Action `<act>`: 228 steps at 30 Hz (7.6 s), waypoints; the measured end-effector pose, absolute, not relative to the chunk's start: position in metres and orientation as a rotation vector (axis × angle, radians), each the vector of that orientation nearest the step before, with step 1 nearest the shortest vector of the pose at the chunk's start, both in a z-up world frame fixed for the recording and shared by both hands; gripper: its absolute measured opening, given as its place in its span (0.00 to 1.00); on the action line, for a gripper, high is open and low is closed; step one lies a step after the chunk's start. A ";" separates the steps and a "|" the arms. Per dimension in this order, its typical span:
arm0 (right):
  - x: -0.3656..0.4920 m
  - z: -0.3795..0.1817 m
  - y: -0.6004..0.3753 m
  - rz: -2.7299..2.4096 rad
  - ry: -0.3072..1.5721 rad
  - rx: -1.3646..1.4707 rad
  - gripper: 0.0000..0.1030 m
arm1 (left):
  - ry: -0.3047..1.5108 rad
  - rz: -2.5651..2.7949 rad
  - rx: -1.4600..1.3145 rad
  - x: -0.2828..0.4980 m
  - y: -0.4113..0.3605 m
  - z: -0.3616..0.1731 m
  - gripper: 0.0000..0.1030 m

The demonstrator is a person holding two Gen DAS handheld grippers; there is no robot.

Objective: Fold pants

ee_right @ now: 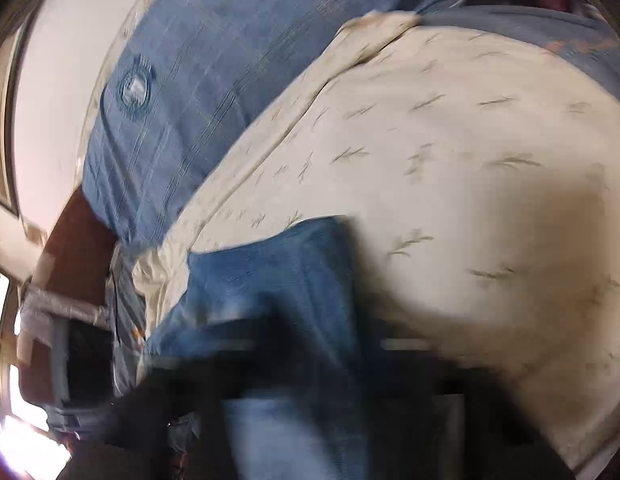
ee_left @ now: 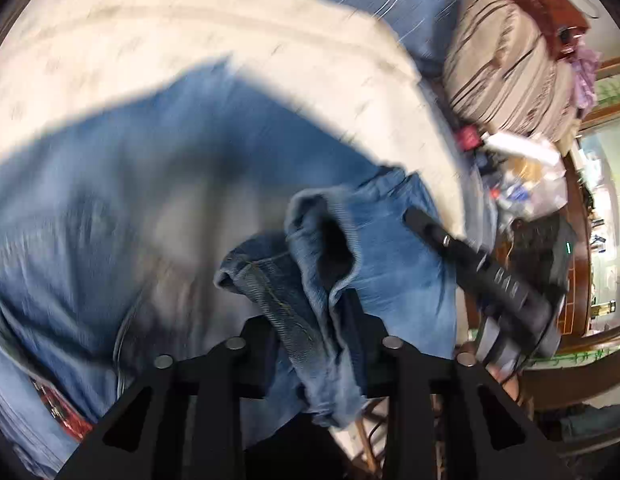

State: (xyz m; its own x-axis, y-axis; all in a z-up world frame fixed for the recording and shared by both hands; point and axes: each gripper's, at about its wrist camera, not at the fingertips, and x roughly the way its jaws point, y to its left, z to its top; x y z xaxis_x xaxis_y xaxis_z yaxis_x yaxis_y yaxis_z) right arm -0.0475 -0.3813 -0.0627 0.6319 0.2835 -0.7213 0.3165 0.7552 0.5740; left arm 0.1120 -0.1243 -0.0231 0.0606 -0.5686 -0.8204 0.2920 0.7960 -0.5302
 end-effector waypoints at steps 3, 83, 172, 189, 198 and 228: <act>-0.062 -0.025 -0.377 -0.089 0.759 0.577 0.15 | 1.293 -0.656 -0.238 0.120 -0.133 -0.015 0.26; -0.077 -0.049 -0.360 -0.053 0.834 0.555 0.28 | 1.326 -0.630 -0.107 0.092 -0.169 -0.074 0.22; -0.113 -0.003 -0.214 0.171 0.793 0.439 0.29 | 1.336 -0.870 -0.259 0.121 -0.074 0.022 0.19; -0.164 -0.066 -0.341 0.115 0.760 0.924 0.69 | 1.312 -0.981 0.230 0.107 -0.182 0.035 0.52; -0.157 -0.063 -0.298 0.205 0.783 0.883 0.88 | 1.123 -0.892 0.415 0.123 -0.170 0.043 0.65; -0.145 -0.093 -0.344 -0.034 0.744 0.986 0.46 | 1.010 -0.716 0.501 0.098 -0.267 -0.043 0.52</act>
